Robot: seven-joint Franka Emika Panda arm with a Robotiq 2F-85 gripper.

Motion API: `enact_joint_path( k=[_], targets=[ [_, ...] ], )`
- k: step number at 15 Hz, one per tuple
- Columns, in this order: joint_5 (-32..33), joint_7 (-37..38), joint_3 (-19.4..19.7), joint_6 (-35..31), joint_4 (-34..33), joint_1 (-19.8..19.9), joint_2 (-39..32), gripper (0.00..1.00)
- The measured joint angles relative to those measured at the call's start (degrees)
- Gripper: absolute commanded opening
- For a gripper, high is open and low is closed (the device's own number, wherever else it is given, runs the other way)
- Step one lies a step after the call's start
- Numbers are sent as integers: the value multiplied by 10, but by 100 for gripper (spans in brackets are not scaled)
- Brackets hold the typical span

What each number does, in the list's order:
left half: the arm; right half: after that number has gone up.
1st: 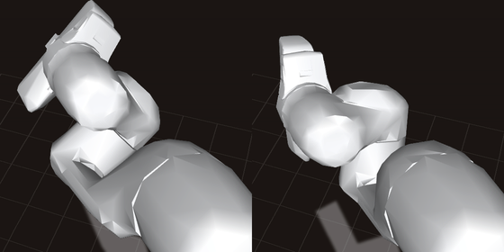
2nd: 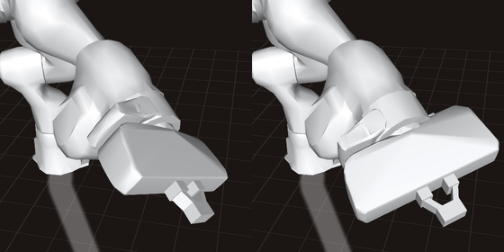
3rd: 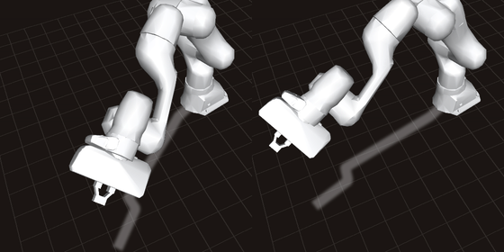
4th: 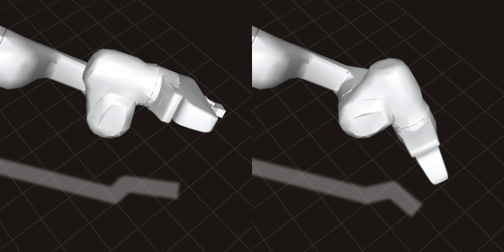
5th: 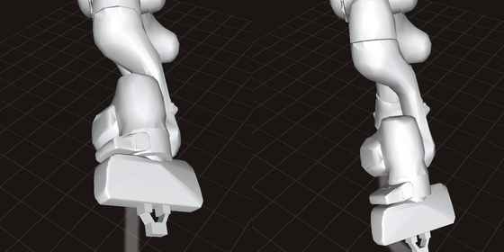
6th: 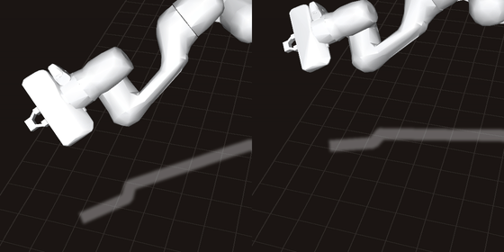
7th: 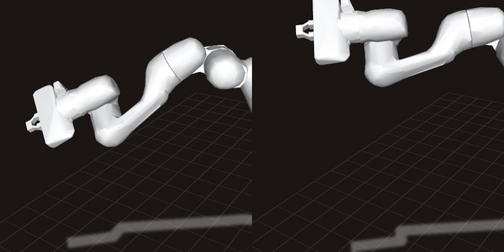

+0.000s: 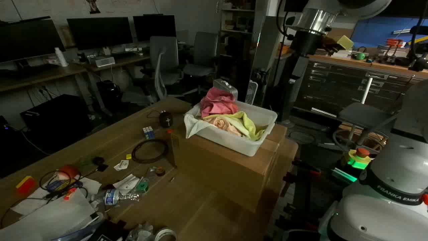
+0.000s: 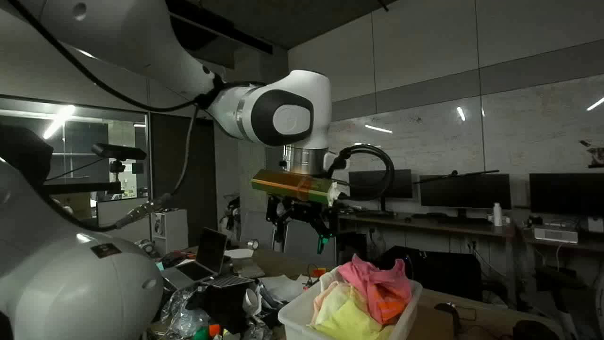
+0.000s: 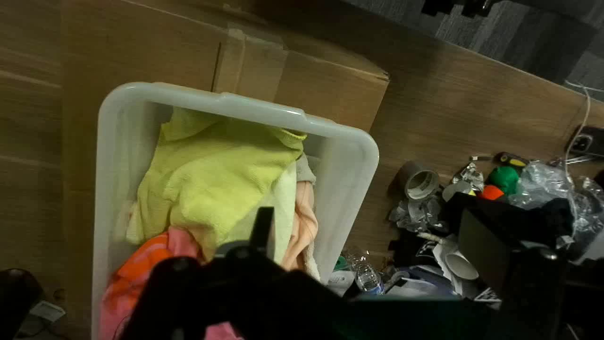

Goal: Remove the clothes from the box and put them on the table

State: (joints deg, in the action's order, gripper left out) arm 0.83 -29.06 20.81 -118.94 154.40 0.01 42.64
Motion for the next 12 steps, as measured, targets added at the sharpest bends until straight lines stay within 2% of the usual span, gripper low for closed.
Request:
enact_joint_path(
  k=[7,12],
  targets=[
    [0,0,-5,-7,-1,0,-2,100],
    [0,0,-46,-107,-16,-17,-33,100]
  ],
)
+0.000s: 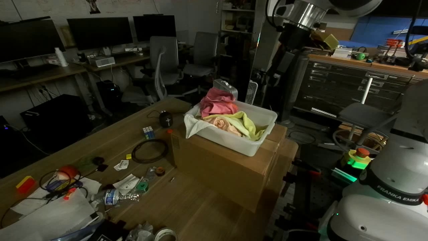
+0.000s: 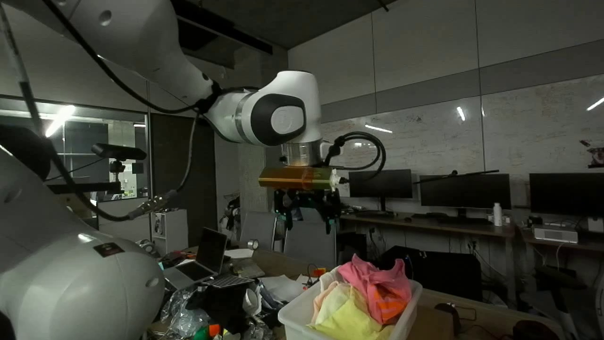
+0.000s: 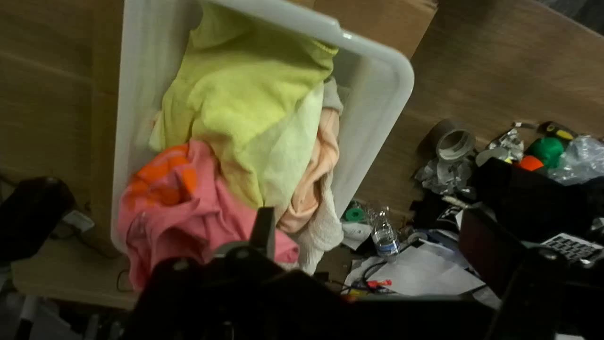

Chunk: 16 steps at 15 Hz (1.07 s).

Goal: Remove the clothes from the box and put them on the table

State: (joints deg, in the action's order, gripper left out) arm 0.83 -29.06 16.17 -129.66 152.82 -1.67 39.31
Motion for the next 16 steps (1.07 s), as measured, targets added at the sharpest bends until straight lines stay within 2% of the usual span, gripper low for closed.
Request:
enact_joint_path(
  k=[4,8,16],
  targets=[
    [0,1,-29,-77,-44,-28,-63,100],
    [0,2,-47,-126,-103,-37,-149,100],
    [-3,3,-54,-118,-214,-27,-332,100]
  ],
)
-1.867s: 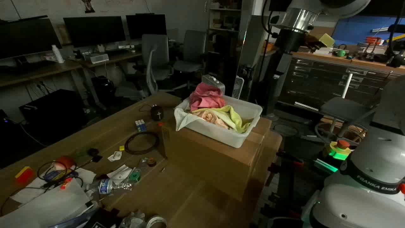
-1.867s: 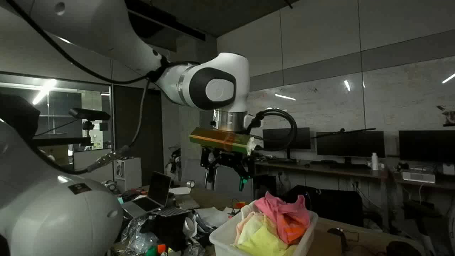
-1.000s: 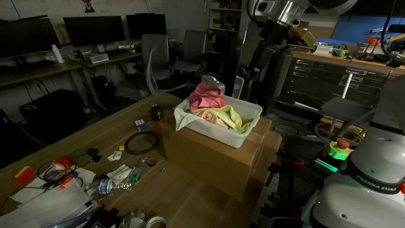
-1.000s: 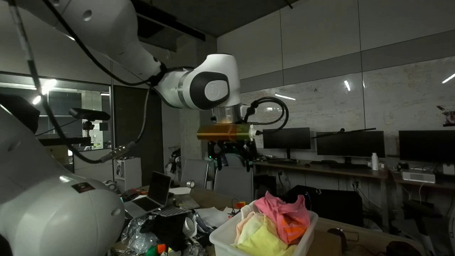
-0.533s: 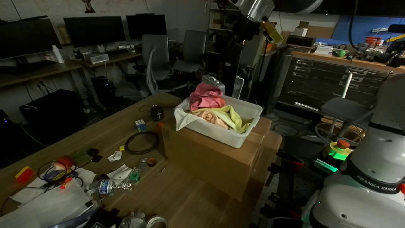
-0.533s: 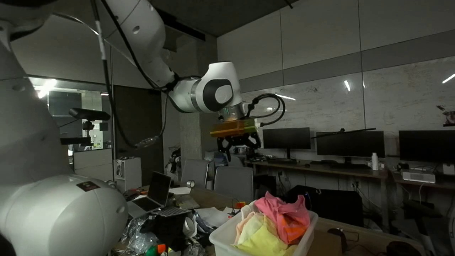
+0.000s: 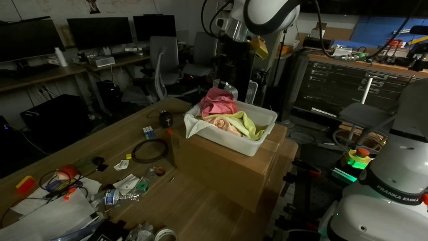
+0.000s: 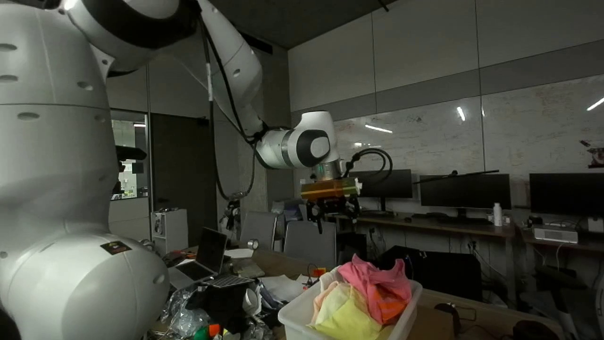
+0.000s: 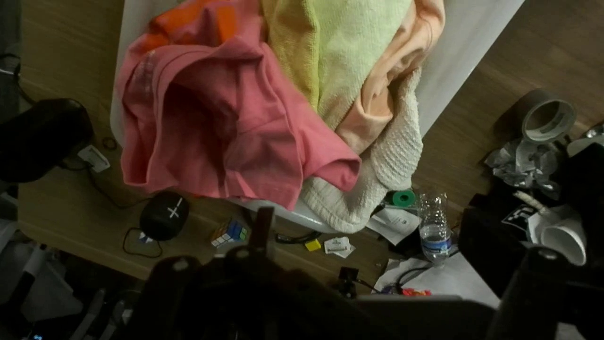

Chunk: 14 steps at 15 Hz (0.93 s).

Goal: Remove the clothes from the box and put them on the table

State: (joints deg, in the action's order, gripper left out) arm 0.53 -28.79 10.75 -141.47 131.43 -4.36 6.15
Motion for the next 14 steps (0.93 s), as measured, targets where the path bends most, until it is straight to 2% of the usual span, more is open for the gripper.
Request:
enact_joint_path(
  k=[7,14],
  targets=[
    [-14,-2,-23,35,-63,45,-114,100],
    [-14,-4,-50,35,-105,84,-182,100]
  ],
)
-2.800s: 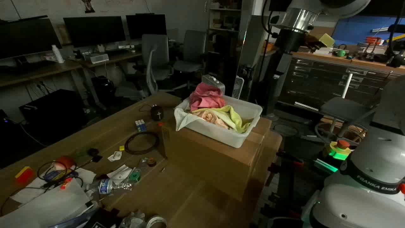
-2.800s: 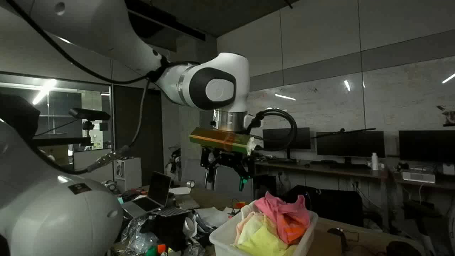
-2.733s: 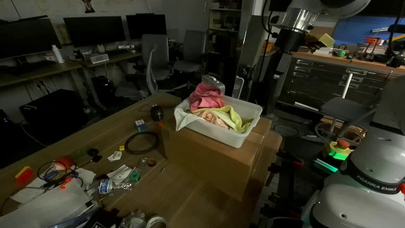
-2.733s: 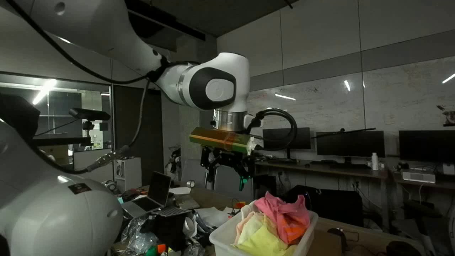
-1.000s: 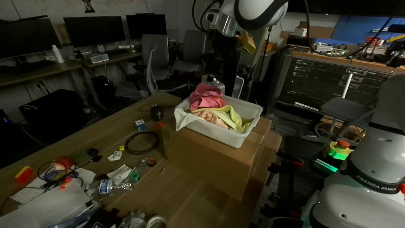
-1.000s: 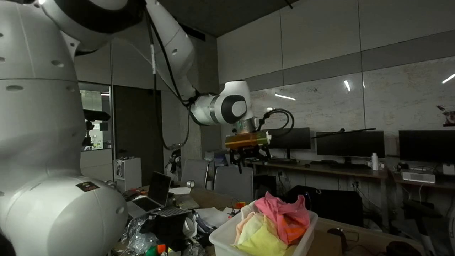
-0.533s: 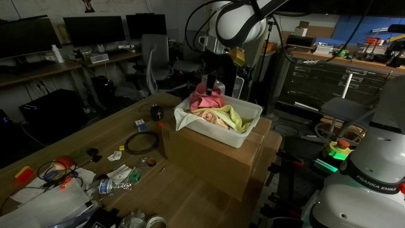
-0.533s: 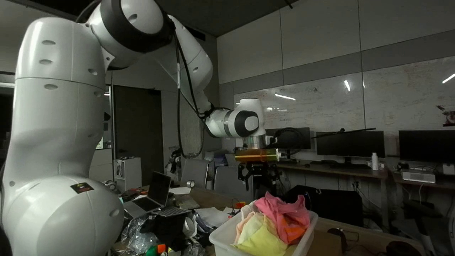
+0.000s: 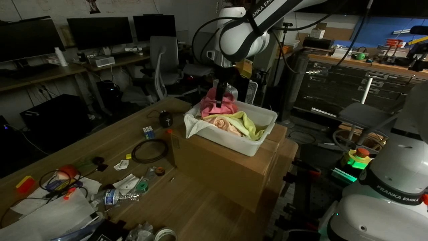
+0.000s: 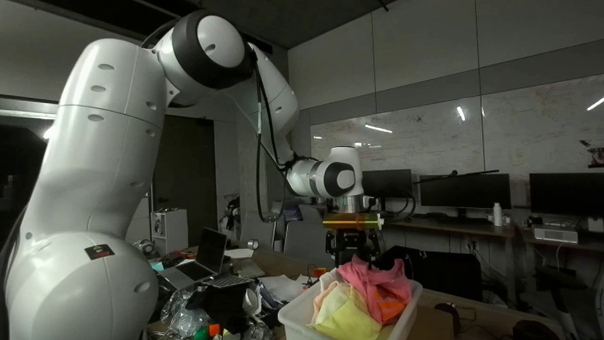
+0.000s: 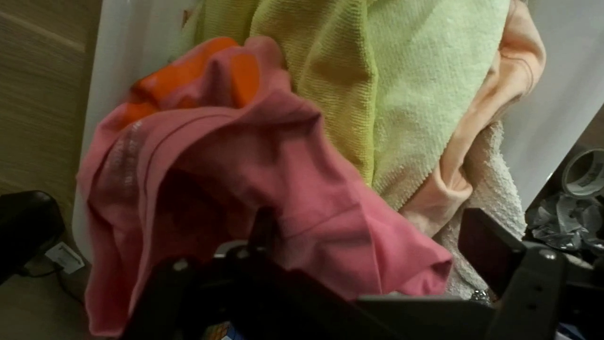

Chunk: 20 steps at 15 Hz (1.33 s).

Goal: Remove the clothes from the box and put them on the table

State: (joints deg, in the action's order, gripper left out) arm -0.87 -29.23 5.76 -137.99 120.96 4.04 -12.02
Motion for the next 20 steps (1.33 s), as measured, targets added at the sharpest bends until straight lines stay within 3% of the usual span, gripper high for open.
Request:
enact_joint_path(
  k=[5,6,7,9,12,18,20],
  targets=[
    [6,5,-6,-4,-14,11,-26,100],
    [10,10,-6,-7,-14,11,-29,96],
    [18,17,-6,-9,-15,11,-32,72],
    [31,32,-6,-13,-15,11,-36,69],
    [46,49,-6,-19,-15,11,-39,43],
    [50,66,-6,-26,-14,14,-40,1],
    [50,72,-5,-33,-14,16,-40,0]
  ],
)
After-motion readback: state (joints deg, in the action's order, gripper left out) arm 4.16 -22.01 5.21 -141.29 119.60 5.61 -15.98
